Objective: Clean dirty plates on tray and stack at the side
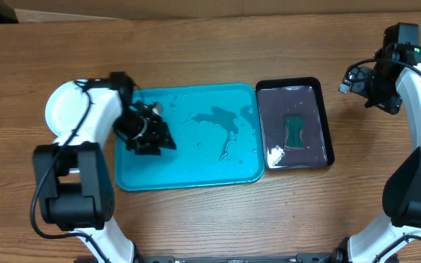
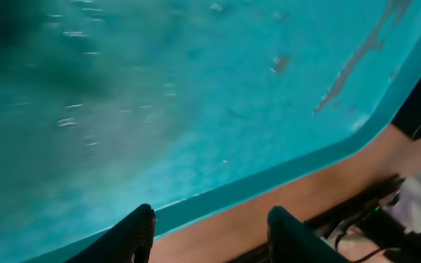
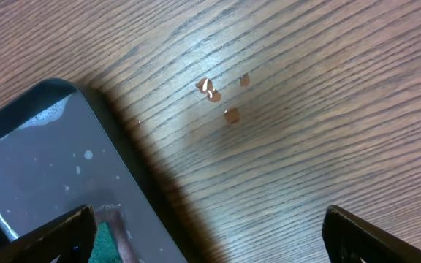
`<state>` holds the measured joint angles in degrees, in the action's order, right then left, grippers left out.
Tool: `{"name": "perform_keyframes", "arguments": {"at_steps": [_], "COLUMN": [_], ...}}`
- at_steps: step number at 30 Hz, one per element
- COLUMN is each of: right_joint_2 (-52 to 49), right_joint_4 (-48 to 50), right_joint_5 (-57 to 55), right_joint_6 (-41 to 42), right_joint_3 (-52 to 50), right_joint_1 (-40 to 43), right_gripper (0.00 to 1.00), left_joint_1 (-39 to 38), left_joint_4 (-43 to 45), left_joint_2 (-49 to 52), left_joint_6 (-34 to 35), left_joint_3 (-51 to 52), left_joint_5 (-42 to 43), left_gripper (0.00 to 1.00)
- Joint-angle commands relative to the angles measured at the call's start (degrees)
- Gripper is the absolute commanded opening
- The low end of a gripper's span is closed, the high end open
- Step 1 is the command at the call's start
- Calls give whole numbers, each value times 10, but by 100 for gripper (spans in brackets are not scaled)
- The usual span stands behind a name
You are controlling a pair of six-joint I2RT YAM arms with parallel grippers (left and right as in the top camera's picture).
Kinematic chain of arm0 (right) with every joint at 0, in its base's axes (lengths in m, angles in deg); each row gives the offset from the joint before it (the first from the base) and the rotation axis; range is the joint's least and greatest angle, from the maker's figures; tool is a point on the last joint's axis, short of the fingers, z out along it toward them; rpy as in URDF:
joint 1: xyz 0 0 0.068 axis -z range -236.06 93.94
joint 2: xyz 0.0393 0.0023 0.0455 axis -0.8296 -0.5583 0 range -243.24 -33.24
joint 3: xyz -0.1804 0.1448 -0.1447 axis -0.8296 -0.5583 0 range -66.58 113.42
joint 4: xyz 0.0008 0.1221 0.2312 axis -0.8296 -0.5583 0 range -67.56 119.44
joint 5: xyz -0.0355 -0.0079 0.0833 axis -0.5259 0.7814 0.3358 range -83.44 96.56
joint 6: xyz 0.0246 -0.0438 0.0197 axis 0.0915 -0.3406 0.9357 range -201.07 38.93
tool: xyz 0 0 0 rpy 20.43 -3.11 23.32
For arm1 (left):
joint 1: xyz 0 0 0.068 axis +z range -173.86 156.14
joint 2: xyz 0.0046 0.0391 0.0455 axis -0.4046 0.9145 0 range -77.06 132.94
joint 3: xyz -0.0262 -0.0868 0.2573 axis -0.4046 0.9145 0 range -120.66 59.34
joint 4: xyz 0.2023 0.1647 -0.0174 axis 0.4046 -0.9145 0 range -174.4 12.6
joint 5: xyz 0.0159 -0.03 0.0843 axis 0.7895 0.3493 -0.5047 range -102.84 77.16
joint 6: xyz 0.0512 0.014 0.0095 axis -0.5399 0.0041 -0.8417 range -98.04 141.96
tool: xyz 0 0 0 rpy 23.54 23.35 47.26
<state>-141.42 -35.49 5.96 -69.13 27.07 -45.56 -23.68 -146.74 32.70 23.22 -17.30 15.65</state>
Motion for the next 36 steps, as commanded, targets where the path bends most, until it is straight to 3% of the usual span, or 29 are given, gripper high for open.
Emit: {"name": "perform_keyframes", "arguments": {"at_steps": [1, 14, 21, 22, 23, 36], "right_joint_2": [4, 4, 4, 4, 4, 4], "right_joint_4": [3, 3, 3, 3, 3, 3], "right_joint_5": [-2, -2, -2, -2, -2, -2], "right_joint_6": [0, 0, 0, 0, 0, 0], "right_joint_3": [8, 8, 8, 8, 8, 8], "right_joint_1": [1, 1, 1, 1, 1, 1], "right_gripper": [100, 100, 100, 100, 100, 100], "left_joint_1": [-40, -197, -228, -228, -227, -227], "left_joint_4": [9, 61, 75, 75, 77, 150], "left_joint_2": [-4, -26, -30, -30, -30, -30], "left_joint_6": [1, 143, 172, 172, 172, 172], "left_joint_3": [4, 4, 4, 4, 4, 4], "left_joint_5": [-9, -114, -159, -159, -159, -159], "left_gripper": [51, 56, 57, 66, 100, 100]}}
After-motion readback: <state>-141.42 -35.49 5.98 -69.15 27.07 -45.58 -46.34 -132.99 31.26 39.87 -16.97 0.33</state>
